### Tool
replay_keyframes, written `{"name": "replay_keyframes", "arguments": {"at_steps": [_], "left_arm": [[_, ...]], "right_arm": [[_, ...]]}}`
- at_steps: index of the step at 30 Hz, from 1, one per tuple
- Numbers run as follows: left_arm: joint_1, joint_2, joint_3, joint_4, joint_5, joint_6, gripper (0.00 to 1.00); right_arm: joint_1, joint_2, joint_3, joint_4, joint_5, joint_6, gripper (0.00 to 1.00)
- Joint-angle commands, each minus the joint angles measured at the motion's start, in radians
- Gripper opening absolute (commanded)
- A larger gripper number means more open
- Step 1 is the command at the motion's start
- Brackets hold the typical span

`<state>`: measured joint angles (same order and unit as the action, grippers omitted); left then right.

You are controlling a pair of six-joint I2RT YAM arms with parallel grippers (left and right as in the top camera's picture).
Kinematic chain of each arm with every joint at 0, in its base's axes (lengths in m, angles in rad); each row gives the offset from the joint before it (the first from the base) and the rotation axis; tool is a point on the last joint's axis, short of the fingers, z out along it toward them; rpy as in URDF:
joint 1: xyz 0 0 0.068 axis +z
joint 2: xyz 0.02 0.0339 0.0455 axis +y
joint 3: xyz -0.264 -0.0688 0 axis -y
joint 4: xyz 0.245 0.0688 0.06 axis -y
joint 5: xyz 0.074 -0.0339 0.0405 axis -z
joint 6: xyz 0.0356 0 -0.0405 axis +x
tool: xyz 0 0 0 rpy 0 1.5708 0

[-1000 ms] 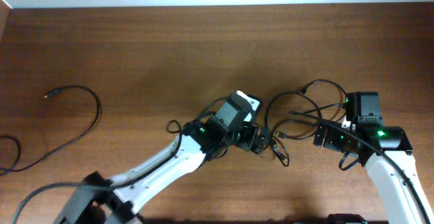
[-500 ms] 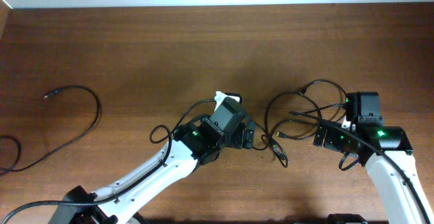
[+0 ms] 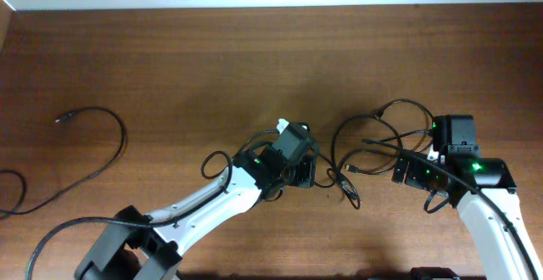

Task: Untangle cables

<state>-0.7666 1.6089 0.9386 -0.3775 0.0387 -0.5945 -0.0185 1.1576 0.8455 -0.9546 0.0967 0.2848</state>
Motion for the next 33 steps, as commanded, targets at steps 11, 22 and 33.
{"name": "replay_keyframes", "arguments": {"at_steps": [11,22,33], "left_arm": [[0.022,-0.027,0.058,-0.035,0.07,0.225,0.0],[0.145,-0.457,0.277,-0.08,-0.361,0.635,0.0],[0.218,-0.589,0.287,0.153,-0.33,0.649,0.0]], "right_arm": [[0.005,0.001,0.006,0.008,-0.005,0.005,0.99],[0.005,0.001,0.006,0.008,-0.018,0.005,0.99],[0.005,0.001,0.006,0.019,-0.109,-0.024,0.99]]}}
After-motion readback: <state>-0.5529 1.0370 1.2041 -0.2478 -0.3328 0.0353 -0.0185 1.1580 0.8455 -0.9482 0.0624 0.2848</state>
